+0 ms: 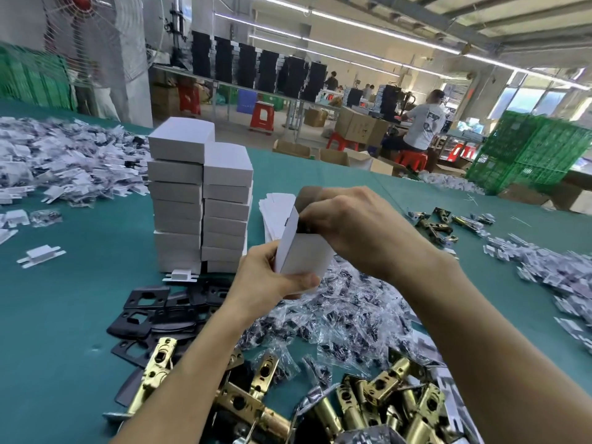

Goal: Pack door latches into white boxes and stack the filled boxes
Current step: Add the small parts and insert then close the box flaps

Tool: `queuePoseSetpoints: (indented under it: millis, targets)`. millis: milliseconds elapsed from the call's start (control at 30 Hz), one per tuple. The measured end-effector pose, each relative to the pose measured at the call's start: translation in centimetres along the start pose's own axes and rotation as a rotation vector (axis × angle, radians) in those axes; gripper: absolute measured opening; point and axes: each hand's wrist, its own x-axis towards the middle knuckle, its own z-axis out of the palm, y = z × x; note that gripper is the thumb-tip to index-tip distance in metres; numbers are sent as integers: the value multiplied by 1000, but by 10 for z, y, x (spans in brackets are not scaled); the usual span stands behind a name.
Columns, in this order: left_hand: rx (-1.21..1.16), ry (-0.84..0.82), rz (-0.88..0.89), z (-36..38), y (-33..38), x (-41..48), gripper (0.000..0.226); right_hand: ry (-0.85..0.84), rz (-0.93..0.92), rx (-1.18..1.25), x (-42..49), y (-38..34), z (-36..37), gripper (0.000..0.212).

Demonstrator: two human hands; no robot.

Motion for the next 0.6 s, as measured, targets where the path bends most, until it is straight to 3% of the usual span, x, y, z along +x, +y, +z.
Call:
queuePoseSetpoints:
  millis: [167, 267, 333, 433, 600]
  targets:
    - [-35, -35, 6, 0, 2, 0, 48, -11, 93, 329, -4, 4, -4, 25]
    - [-40, -27, 8, 1, 3, -1, 50, -101, 100, 373, -7, 7, -3, 30]
    - [-44, -21, 11, 2, 3, -1, 52, -43, 130, 390, -11, 9, -3, 33]
    - [-59, -18, 10, 2, 5, -2, 51, 131, 157, 344, -19, 14, 0, 31]
    - [-56, -25, 18, 3, 4, -2, 49, -6, 151, 111, -27, 13, 7, 41]
